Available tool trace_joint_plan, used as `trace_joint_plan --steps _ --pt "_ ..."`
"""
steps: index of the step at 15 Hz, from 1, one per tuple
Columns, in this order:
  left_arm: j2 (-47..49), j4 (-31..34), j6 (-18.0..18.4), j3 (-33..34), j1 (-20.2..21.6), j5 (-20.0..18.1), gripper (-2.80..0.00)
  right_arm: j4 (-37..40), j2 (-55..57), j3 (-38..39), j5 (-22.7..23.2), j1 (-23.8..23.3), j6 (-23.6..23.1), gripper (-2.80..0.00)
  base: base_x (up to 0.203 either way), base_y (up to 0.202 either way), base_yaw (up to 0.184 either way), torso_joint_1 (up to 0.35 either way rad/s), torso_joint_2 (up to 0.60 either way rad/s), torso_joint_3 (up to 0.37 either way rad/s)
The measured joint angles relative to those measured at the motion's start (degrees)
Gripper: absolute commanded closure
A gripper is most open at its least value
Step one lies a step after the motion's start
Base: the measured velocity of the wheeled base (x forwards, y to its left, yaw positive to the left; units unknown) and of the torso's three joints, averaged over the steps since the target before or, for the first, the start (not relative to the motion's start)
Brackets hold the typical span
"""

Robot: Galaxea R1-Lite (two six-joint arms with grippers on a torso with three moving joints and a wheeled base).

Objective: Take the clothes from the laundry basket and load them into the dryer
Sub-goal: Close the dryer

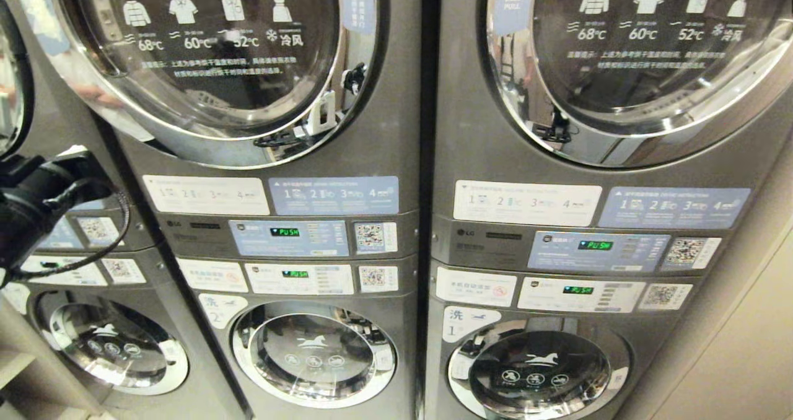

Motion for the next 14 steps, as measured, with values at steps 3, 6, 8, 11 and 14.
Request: trace_joint_plan --steps 3,6,8,11,14 --pt "-0.42 -0.10 -0.07 -0.09 0.11 -0.08 0.00 0.00 0.00 0.00 -0.02 0.07 0.00 0.00 0.002 -0.009 0.180 -0.001 0.00 0.003" --pt "0.32 -0.20 -0.29 -1.17 0.17 -5.23 0.00 -0.02 0.00 -0.02 -0.02 0.05 0.00 0.00 0.001 -0.006 0.132 0.005 0.00 0.004" --pt "1.73 -0.20 -0.15 -3.22 0.30 -14.62 0.00 -0.02 0.00 -0.02 -0.02 0.05 0.05 0.00 0.000 0.000 0.000 0.000 0.00 0.000" --pt "7.30 -0.74 0.37 -10.81 1.26 -23.55 0.00 -0.02 0.00 0.00 -0.02 0.05 0.09 0.00 0.000 0.000 0.000 0.000 0.00 0.000" --pt "16.83 -3.73 -0.62 -21.30 2.24 -26.99 0.00 -0.02 0.00 0.01 -0.02 0.05 0.10 0.00 0.000 0.000 0.000 0.000 0.00 0.000"
